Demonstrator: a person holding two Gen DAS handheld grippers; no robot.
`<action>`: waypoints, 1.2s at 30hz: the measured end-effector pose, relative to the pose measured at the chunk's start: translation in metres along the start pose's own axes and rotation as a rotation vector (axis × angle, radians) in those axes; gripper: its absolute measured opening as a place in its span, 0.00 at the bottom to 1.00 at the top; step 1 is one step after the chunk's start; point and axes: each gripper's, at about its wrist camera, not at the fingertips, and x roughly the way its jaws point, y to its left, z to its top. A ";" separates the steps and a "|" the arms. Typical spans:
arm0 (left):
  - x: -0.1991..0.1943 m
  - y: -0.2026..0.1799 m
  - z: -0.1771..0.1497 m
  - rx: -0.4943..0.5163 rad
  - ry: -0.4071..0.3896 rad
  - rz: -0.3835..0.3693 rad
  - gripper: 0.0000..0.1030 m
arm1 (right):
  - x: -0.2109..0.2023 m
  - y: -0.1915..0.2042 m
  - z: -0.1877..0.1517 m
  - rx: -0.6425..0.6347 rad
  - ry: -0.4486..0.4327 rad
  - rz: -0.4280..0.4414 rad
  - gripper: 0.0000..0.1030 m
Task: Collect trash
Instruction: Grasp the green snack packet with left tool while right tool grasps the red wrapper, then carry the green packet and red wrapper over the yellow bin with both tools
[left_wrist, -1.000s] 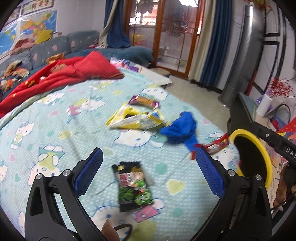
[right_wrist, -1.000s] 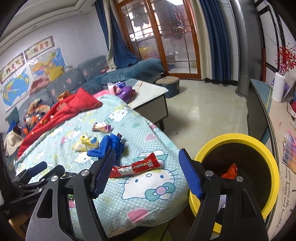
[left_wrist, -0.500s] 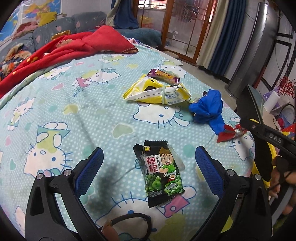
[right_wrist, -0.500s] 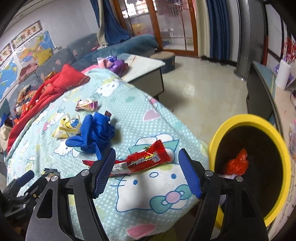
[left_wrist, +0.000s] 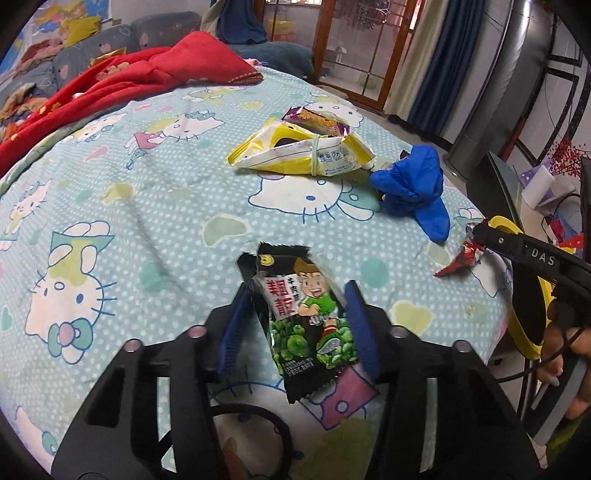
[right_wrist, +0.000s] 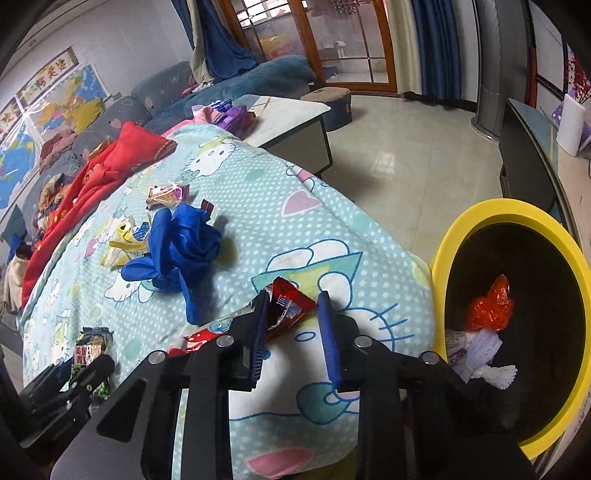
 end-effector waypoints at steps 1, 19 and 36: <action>0.000 0.000 0.000 0.000 -0.001 -0.001 0.34 | -0.001 0.000 0.000 -0.002 -0.003 0.002 0.22; -0.023 -0.002 0.008 -0.018 -0.078 -0.125 0.15 | -0.038 -0.013 0.003 -0.013 -0.089 0.035 0.19; -0.057 -0.043 0.022 0.044 -0.165 -0.238 0.14 | -0.082 -0.041 0.018 0.017 -0.225 -0.016 0.19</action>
